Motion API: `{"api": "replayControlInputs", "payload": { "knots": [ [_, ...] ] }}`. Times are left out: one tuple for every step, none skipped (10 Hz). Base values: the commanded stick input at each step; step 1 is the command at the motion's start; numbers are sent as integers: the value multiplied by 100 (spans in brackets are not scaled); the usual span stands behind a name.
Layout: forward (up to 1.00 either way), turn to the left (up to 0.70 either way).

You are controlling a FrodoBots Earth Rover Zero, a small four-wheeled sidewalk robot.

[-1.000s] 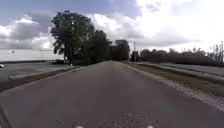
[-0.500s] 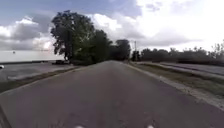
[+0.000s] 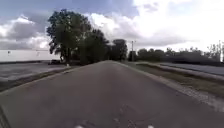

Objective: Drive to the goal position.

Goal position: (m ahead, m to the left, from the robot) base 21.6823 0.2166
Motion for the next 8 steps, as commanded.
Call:
{"api": "replayControlInputs", "payload": {
  "knots": [
    [70,0],
    [70,0],
    [70,0],
    [70,0],
    [70,0],
    [70,0],
    [70,0],
    [70,0]
  ]
}}
